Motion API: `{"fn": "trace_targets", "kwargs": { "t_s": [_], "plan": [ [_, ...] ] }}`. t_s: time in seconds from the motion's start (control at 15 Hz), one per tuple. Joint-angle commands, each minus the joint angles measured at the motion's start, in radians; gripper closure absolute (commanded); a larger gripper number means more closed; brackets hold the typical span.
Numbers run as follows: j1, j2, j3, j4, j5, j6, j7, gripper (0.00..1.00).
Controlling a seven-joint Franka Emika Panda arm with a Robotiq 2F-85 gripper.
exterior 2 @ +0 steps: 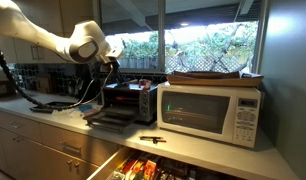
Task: Put the green marker on top of the toaster oven.
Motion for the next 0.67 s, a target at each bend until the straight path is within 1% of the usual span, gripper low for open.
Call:
{"fn": "trace_targets", "kwargs": {
  "t_s": [0.0, 0.07, 0.13, 0.2, 0.27, 0.33, 0.4, 0.47, 0.6],
  "plan": [
    [-0.034, 0.028, 0.044, 0.019, 0.054, -0.005, 0.048, 0.95],
    [-0.037, 0.068, 0.077, 0.064, 0.08, 0.022, 0.141, 0.95],
    [-0.034, 0.087, 0.094, 0.096, 0.104, 0.021, 0.183, 0.95],
    [-0.042, 0.122, 0.124, 0.154, 0.098, 0.008, 0.257, 0.95],
    [-0.046, 0.152, 0.143, 0.205, 0.081, -0.022, 0.31, 0.95],
    [-0.056, 0.175, 0.172, 0.241, 0.023, -0.016, 0.366, 0.95],
    [-0.047, 0.193, 0.18, 0.279, 0.003, -0.03, 0.388, 0.95],
    [-0.036, 0.208, 0.182, 0.303, -0.005, -0.009, 0.398, 0.95],
    [-0.009, 0.245, 0.179, 0.358, 0.02, -0.013, 0.392, 0.95]
  ]
}}
